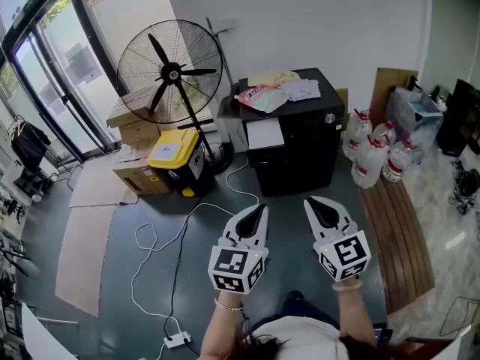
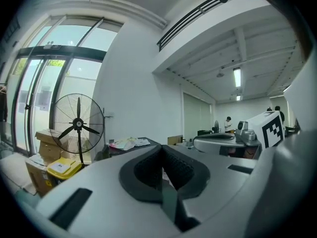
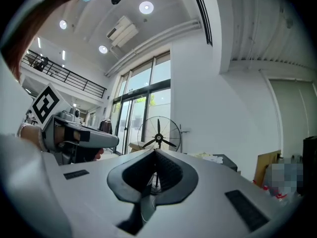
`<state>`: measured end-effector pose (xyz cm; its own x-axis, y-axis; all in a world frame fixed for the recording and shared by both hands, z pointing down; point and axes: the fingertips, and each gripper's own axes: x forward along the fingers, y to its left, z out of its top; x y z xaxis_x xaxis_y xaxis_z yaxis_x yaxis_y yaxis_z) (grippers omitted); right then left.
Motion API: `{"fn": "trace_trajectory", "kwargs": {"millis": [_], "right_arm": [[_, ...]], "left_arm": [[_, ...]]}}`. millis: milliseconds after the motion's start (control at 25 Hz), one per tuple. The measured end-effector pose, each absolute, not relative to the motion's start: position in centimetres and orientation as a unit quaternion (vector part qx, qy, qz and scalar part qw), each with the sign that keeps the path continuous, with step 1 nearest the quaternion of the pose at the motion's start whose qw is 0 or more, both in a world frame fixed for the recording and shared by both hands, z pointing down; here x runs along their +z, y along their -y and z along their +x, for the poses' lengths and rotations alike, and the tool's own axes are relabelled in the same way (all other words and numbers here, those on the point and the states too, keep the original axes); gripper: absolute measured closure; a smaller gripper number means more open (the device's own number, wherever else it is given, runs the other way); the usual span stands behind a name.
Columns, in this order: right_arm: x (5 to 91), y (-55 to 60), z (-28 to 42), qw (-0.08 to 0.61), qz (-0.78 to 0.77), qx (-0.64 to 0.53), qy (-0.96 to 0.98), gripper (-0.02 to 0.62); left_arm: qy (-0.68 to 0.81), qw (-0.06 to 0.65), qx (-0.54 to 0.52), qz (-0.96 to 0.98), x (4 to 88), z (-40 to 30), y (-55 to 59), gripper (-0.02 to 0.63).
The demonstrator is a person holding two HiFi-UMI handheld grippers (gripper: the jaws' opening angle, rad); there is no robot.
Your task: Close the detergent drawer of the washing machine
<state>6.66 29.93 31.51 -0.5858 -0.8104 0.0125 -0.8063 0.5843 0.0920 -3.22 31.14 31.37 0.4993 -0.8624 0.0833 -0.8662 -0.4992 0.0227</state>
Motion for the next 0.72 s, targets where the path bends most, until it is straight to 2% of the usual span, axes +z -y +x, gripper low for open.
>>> {"fn": "trace_trajectory", "kwargs": {"millis": [720], "right_arm": [[33.2, -22.8, 10.4, 0.013, 0.444, -0.010, 0.896, 0.569]], "left_arm": [[0.525, 0.046, 0.044, 0.848, 32.7, -0.3, -25.2, 0.588]]}}
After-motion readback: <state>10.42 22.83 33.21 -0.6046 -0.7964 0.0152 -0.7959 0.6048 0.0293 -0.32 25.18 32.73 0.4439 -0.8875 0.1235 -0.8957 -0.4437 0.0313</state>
